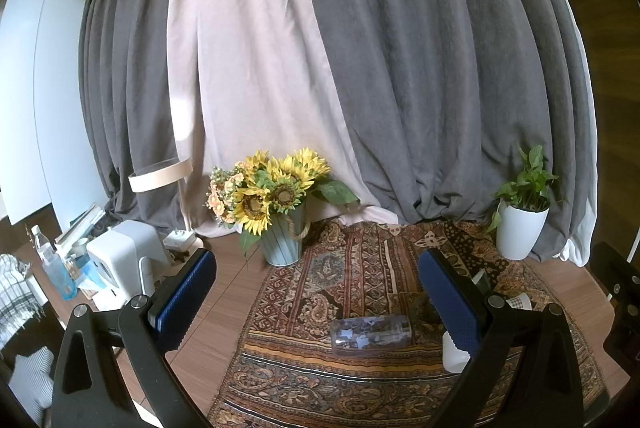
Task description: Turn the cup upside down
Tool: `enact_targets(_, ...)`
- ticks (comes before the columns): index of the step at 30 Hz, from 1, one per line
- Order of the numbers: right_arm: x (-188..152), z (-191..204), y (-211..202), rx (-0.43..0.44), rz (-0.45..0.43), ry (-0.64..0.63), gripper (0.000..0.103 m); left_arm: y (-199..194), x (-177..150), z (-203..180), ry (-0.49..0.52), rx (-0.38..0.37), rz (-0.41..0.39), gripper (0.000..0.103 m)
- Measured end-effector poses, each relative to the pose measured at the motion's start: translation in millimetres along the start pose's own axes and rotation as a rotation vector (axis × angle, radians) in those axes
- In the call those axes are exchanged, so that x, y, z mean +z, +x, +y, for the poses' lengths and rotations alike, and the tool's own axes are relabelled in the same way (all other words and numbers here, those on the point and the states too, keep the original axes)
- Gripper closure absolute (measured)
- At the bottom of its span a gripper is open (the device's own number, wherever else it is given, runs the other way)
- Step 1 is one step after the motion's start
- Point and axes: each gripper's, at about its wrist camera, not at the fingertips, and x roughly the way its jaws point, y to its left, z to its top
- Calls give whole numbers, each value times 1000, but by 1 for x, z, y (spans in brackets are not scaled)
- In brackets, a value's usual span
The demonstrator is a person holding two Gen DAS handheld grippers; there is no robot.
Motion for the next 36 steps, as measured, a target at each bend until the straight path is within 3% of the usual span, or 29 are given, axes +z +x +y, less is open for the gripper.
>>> enact_targets(36,4,8,22,1,34,-9,14,22,-3,0,24,-6,37,0)
